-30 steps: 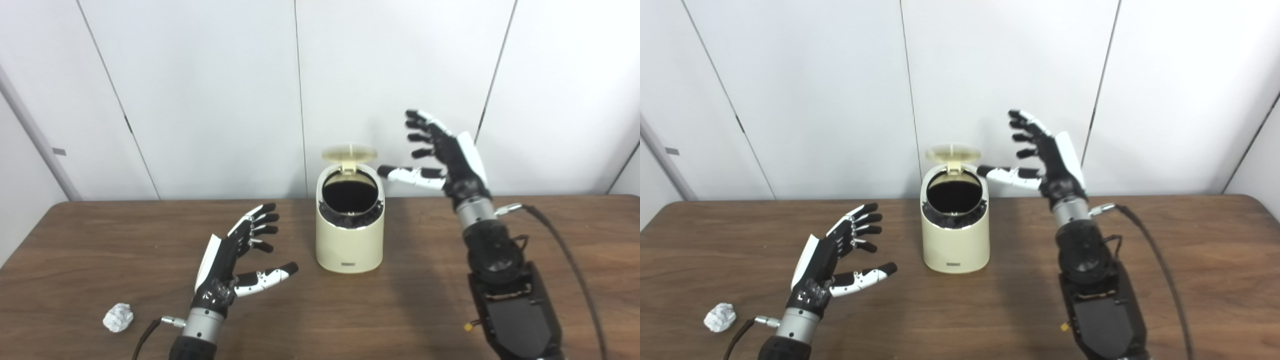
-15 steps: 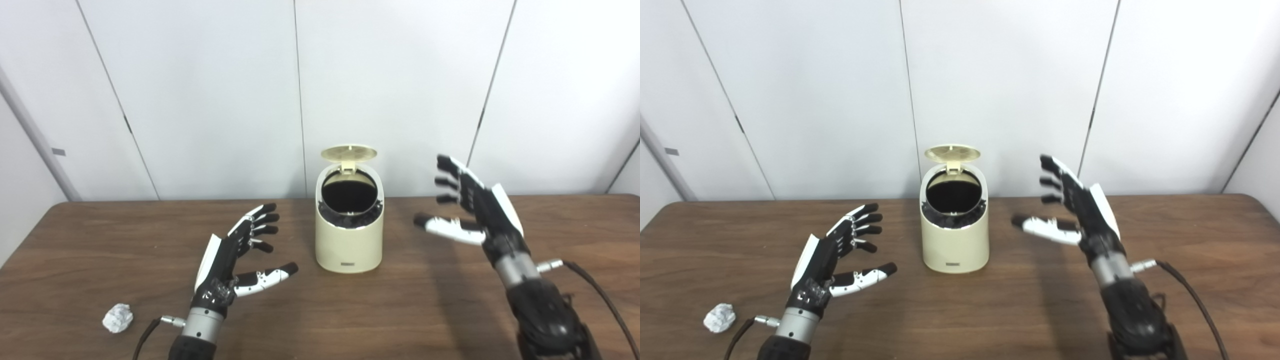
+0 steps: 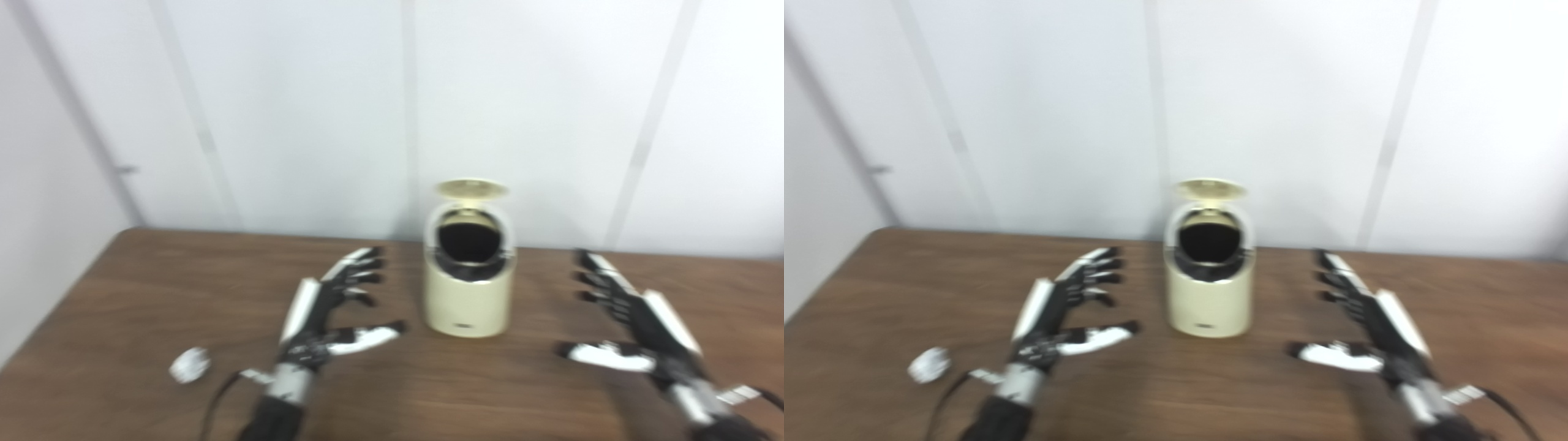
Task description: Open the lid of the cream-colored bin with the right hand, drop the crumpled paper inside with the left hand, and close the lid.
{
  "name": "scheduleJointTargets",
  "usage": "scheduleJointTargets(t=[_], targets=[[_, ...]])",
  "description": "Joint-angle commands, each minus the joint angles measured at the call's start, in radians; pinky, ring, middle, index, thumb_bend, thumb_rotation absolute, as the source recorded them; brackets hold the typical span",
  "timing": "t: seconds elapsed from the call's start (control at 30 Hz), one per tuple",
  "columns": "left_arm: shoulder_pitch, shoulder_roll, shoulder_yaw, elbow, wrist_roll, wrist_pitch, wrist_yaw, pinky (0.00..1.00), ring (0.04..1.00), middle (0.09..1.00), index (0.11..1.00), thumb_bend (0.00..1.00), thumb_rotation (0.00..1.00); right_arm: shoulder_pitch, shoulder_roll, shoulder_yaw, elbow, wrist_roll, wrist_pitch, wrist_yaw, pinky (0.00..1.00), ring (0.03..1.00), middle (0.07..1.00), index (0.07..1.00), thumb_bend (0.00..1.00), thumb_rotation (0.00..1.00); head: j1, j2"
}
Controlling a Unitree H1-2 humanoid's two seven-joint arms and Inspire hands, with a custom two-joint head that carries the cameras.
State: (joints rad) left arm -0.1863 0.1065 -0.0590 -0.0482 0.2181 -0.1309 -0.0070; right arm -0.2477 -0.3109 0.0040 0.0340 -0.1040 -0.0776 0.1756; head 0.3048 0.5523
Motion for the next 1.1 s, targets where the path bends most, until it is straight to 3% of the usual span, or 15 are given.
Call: scheduleJointTargets(t=[0.0,0.17,0.27,0.37,0.5,0.57,0.7,0.9,1.07], targets=[[-0.017,-0.015,-0.005,-0.043,0.025,-0.013,0.023,0.58,0.764,0.823,0.863,0.74,0.08,-0.018,-0.022,-0.014,-0.012,0.007,-0.026,-0.006,0.88,0.941,0.984,0.976,0.88,0.27,0.024,-0.002],[0.003,-0.015,0.007,-0.068,0.073,-0.019,0.041,0.56,0.767,0.824,0.861,0.74,0.10,-0.024,-0.024,-0.014,-0.059,-0.012,0.047,-0.004,0.86,0.935,0.987,0.981,0.87,0.24,0.098,-0.011],[0.029,0.005,0.020,-0.119,0.096,0.008,0.026,0.57,0.775,0.829,0.866,0.74,0.10,-0.030,-0.030,-0.006,-0.076,-0.036,0.060,-0.004,0.77,0.895,0.965,0.977,0.89,0.35,0.108,-0.012],[0.057,0.063,0.022,-0.227,0.163,0.121,-0.037,0.60,0.795,0.863,0.891,0.74,0.10,-0.042,-0.026,-0.007,-0.072,-0.036,0.056,-0.007,0.68,0.858,0.945,0.945,0.93,0.37,0.123,-0.010],[0.088,0.151,0.027,-0.375,0.269,0.263,-0.122,0.61,0.781,0.864,0.879,0.77,0.08,-0.052,-0.028,-0.008,-0.070,-0.027,0.059,0.002,0.66,0.853,0.938,0.935,0.93,0.37,0.136,-0.012],[0.100,0.189,0.032,-0.423,0.309,0.305,-0.151,0.62,0.769,0.852,0.858,0.78,0.06,-0.055,-0.030,-0.009,-0.063,-0.024,0.055,0.004,0.65,0.850,0.937,0.934,0.94,0.38,0.137,-0.014],[0.123,0.283,0.057,-0.509,0.394,0.355,-0.213,0.58,0.712,0.791,0.801,0.79,0.03,-0.058,-0.031,-0.006,-0.063,-0.027,0.060,0.009,0.63,0.841,0.933,0.927,0.95,0.40,0.137,-0.014],[0.165,0.412,0.155,-0.581,0.398,0.404,-0.298,0.58,0.741,0.816,0.795,0.82,0.00,-0.065,-0.032,-0.003,-0.059,-0.030,0.058,0.013,0.64,0.843,0.935,0.925,0.94,0.40,0.142,-0.015],[0.183,0.449,0.197,-0.583,0.469,0.460,-0.330,0.56,0.734,0.810,0.806,0.83,0.00,-0.068,-0.026,-0.001,-0.061,-0.023,0.068,0.017,0.65,0.846,0.936,0.928,0.93,0.38,0.142,-0.016]])
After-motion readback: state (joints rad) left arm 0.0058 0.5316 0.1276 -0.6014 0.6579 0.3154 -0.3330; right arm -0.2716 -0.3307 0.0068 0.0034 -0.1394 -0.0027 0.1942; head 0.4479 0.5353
